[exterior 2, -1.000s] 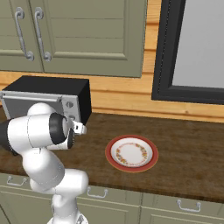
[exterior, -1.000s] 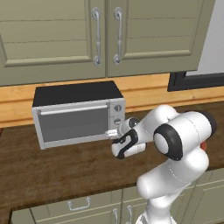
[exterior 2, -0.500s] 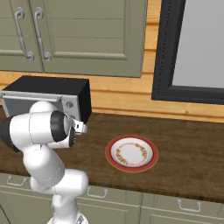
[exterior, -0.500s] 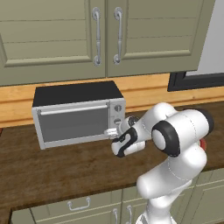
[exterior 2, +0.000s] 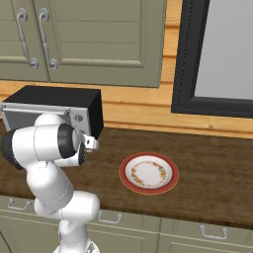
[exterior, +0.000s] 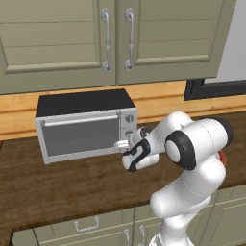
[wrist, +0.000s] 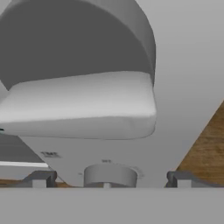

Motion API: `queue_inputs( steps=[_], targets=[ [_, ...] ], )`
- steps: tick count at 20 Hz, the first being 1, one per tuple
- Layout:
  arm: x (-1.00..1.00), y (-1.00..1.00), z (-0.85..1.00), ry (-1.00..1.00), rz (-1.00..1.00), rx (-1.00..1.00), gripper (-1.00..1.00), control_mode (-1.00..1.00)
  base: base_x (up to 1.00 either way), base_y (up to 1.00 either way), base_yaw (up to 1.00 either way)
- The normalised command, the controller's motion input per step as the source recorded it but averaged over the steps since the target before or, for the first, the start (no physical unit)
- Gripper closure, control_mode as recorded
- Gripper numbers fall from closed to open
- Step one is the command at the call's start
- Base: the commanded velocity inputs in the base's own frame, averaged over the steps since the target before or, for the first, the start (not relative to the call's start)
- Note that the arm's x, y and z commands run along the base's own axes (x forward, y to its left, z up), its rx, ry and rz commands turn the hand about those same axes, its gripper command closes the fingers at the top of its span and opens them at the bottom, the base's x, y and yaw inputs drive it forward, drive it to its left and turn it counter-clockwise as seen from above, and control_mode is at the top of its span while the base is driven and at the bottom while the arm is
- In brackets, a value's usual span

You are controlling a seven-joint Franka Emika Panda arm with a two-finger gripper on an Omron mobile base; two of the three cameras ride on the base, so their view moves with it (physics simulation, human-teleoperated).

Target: Pick up the kebab skewer and baguette bread, and place them inside the toaster oven. Close the toaster oven door and start by setting the timer.

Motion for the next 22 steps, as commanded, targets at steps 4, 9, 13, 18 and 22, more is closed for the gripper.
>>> queue_inputs(
  steps=[4, 9, 13, 18, 22],
  targets=[
    [0.00, 0.01, 0.00, 0.00, 0.00, 0.00, -1.00, -1.00, 0.00, 0.00, 0.00],
    [0.02, 0.00, -0.08, 0.00, 0.00, 0.00, -1.00, -1.00, 0.00, 0.00, 0.00],
    [0.01, 0.00, -0.15, 0.00, 0.00, 0.00, -1.00, -1.00, 0.00, 0.00, 0.00],
    [0.00, 0.00, -0.10, 0.00, 0.00, 0.00, -1.00, -1.00, 0.00, 0.00, 0.00],
    [0.00, 0.00, 0.00, 0.00, 0.00, 0.00, 1.00, -1.00, 0.00, 0.00, 0.00]
  ],
)
